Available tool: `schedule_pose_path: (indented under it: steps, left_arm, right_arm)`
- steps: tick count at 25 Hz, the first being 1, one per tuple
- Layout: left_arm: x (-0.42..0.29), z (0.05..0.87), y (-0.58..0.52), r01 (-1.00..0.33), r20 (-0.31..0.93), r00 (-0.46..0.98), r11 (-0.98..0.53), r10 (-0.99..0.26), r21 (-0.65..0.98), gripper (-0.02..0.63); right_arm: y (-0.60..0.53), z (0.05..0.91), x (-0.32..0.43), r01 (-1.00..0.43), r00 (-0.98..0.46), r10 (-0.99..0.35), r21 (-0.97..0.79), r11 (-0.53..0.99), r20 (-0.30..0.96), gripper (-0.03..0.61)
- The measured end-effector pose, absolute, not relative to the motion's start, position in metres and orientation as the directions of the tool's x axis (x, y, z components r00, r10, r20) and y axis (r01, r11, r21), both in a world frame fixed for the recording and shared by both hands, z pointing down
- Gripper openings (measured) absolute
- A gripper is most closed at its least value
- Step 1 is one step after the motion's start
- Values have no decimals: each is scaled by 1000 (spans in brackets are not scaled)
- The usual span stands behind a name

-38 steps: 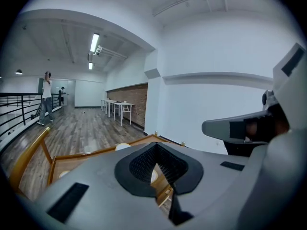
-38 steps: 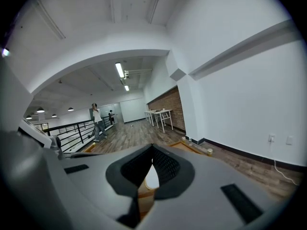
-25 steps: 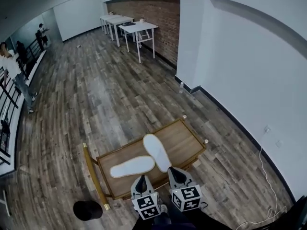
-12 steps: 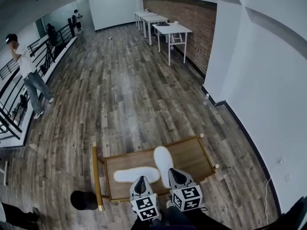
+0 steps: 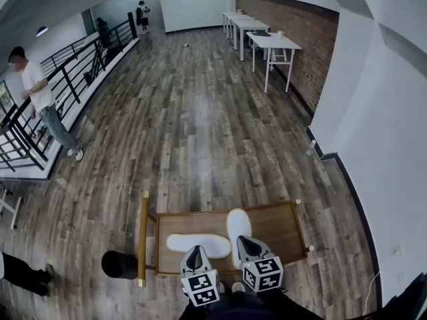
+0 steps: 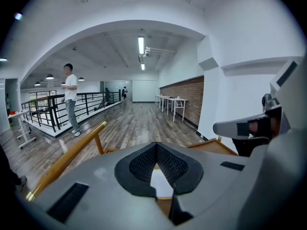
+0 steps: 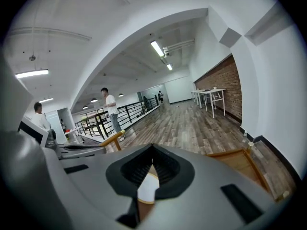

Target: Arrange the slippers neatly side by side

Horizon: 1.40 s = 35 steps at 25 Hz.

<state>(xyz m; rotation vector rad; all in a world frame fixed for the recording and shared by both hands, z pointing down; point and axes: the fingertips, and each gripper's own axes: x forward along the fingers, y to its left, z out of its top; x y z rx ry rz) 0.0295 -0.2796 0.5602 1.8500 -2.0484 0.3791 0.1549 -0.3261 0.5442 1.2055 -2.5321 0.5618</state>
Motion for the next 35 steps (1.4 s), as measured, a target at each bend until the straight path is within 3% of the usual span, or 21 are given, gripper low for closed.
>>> schedule_pose_path:
  steps: [10,17,20,23,26,30,35]
  left_arm:
    - [-1,568,-300,-994,418,-68,97,-906,47,0]
    - [17,589,-311,-976,441,172,-214,-881,-47,5]
    - [29,616,-312,-913,527,281,-393,-802,-113,17]
    - [42,638,-313,-799,610,354,-568,-709,-197,94]
    - [54,667,-308,-651,722,402,-730,-563,-207,103]
    - [59,707,-298,-449,864,370,-880,-341,-154,115]
    - [56,743,-287,-271,955,264,-960,-139,-66,115]
  right_arm:
    - [-354,539,131,-787,-608,-690,-184,588,393,-2]
    - [-361,542,148,-822,-561,-720,-175,541,408,-2]
    - [-364,542,156,-835,-542,-734,-167,524,408,-2]
    - [-366,541,165,-849,-521,-748,-161,503,412,-2]
    - [-368,542,172,-861,-502,-758,-158,483,418,-2]
    - [-371,545,180,-872,-482,-764,-153,464,429,-2]
    - [-375,549,188,-882,-463,-765,-145,449,447,-2]
